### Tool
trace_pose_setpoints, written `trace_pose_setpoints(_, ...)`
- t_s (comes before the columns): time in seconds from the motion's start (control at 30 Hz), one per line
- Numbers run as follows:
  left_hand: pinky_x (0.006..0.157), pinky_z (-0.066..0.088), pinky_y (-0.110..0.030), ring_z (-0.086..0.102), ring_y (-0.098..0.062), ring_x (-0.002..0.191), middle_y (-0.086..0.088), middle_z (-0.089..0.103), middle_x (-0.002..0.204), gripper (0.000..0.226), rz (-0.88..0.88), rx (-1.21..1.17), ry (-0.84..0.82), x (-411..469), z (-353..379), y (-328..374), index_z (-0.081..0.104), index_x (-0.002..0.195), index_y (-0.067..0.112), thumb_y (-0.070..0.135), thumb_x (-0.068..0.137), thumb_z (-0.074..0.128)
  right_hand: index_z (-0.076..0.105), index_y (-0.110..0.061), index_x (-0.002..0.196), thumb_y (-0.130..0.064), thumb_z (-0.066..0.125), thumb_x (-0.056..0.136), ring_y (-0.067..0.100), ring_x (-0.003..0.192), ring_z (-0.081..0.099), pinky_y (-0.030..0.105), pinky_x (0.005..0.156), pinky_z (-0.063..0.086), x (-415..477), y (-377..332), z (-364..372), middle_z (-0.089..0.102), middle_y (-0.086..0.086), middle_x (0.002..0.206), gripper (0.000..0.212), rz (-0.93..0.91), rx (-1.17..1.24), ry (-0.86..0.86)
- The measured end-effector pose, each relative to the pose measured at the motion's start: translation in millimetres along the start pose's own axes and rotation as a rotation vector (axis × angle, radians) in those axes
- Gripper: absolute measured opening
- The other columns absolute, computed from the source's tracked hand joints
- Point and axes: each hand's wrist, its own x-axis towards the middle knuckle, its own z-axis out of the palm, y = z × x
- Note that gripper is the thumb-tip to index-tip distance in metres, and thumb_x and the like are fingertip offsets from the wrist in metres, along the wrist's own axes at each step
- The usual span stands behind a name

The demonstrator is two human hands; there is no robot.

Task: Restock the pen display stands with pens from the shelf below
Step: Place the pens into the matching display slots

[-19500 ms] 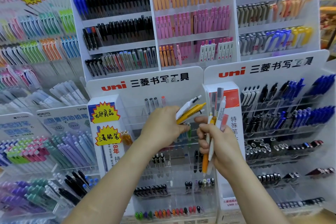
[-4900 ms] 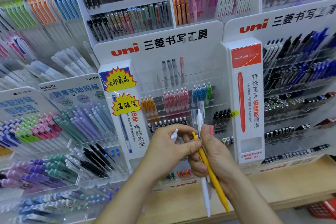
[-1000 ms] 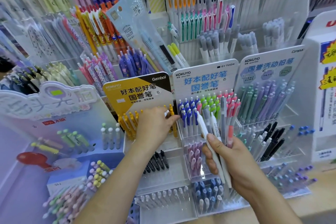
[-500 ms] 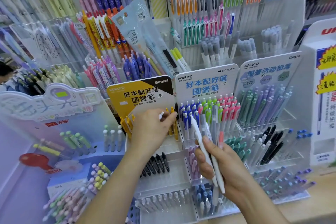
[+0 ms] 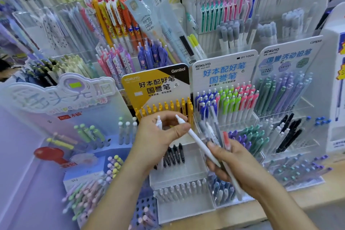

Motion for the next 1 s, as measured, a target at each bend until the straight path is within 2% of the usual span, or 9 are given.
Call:
trace_pose_setpoints(0.1, 0.061, 0.050, -0.018, 0.061, -0.005, 0.065, 0.005, 0.072, 0.074, 0.020, 0.053, 0.087, 0.053, -13.4, -17.3, -4.0, 0.074, 0.079, 0.020, 0.001, 0.073, 0.078, 0.053, 0.012, 0.094, -0.032, 0.057, 0.089, 0.015, 0.037, 0.034, 0.021, 0.038, 0.028, -11.5, 14.0, -6.1, 0.052, 0.012, 0.058, 0.044, -0.015, -0.039, 0.208)
trace_pose_setpoints(0.2, 0.059, 0.045, -0.011, 0.053, 0.001, 0.058, 0.017, 0.068, 0.072, 0.029, 0.063, 0.231, 0.028, -32.2, -26.8, -15.5, 0.073, 0.080, 0.033, 0.008, 0.071, 0.081, 0.056, -0.004, 0.080, -0.027, 0.057, 0.092, 0.012, 0.036, 0.032, 0.020, 0.035, 0.026, -28.2, 30.4, -8.3, 0.043, 0.008, 0.057, 0.026, 0.007, 0.170, 0.394)
trace_pose_setpoints(0.3, 0.061, 0.041, -0.008, 0.054, 0.004, 0.059, 0.024, 0.065, 0.069, 0.026, 0.035, 0.329, -0.016, -50.6, -34.0, -33.4, 0.072, 0.077, 0.040, 0.017, 0.071, 0.082, 0.052, -0.008, 0.083, -0.026, 0.055, 0.092, 0.011, 0.035, 0.032, 0.017, 0.035, 0.027, -42.7, 50.1, -5.1, 0.044, 0.006, 0.058, 0.020, 0.017, 0.296, 0.470)
trace_pose_setpoints(0.43, 0.060, 0.037, -0.003, 0.054, 0.010, 0.058, 0.032, 0.063, 0.067, 0.023, -0.005, 0.451, -0.030, -71.8, -46.2, -51.3, 0.073, 0.081, 0.041, 0.020, 0.075, 0.080, 0.056, -0.006, 0.089, -0.028, 0.059, 0.082, 0.011, 0.036, 0.032, 0.018, 0.034, 0.026, -58.3, 69.1, 5.3, 0.045, 0.005, 0.061, 0.023, 0.026, 0.368, 0.481)
trace_pose_setpoints(0.5, 0.059, 0.040, -0.007, 0.054, 0.008, 0.056, 0.034, 0.064, 0.071, 0.024, -0.033, 0.473, -0.024, -79.7, -52.8, -58.6, 0.073, 0.082, 0.041, 0.020, 0.075, 0.080, 0.057, -0.007, 0.089, -0.028, 0.059, 0.082, 0.011, 0.037, 0.033, 0.019, 0.034, 0.026, -63.3, 75.4, 11.7, 0.046, 0.005, 0.060, 0.023, 0.054, 0.385, 0.468)
trace_pose_setpoints(0.57, 0.064, 0.041, -0.005, 0.056, 0.012, 0.064, 0.036, 0.064, 0.080, 0.022, -0.049, 0.498, -0.006, -83.7, -58.3, -68.5, 0.073, 0.081, 0.039, 0.021, 0.072, 0.082, 0.057, -0.006, 0.091, -0.028, 0.061, 0.082, 0.011, 0.038, 0.034, 0.019, 0.035, 0.027, -66.5, 80.1, 16.8, 0.047, 0.004, 0.060, 0.024, 0.077, 0.383, 0.450)
trace_pose_setpoints(0.7, 0.061, 0.041, -0.003, 0.060, 0.006, 0.068, 0.028, 0.069, 0.080, 0.017, -0.130, 0.510, 0.092, -91.5, -63.9, -97.4, 0.076, 0.078, 0.031, 0.018, 0.071, 0.084, 0.058, -0.007, 0.090, -0.028, 0.061, 0.081, 0.012, 0.039, 0.034, 0.019, 0.036, 0.026, -72.1, 87.9, 28.1, 0.046, 0.004, 0.062, 0.023, 0.126, 0.359, 0.406)
trace_pose_setpoints(0.87, 0.069, 0.038, 0.002, 0.060, 0.013, 0.078, 0.014, 0.072, 0.092, 0.013, -0.143, 0.673, 0.057, -92.6, -64.2, -125.9, 0.078, 0.088, 0.023, 0.018, 0.076, 0.080, 0.057, -0.006, 0.094, -0.027, 0.058, 0.085, 0.013, 0.041, 0.033, 0.020, 0.037, 0.027, -82.9, 100.8, 38.1, 0.044, 0.004, 0.061, 0.023, 0.145, 0.348, 0.360)
trace_pose_setpoints(1.0, 0.085, 0.046, -0.016, 0.062, -0.002, 0.092, 0.008, 0.073, 0.100, 0.014, -0.130, 0.774, -0.016, -92.6, -65.4, -141.3, 0.078, 0.096, 0.019, 0.019, 0.082, 0.075, 0.057, -0.007, 0.094, -0.027, 0.058, 0.084, 0.013, 0.040, 0.033, 0.020, 0.036, 0.028, -92.9, 108.1, 45.5, 0.043, 0.004, 0.061, 0.022, 0.163, 0.347, 0.358)
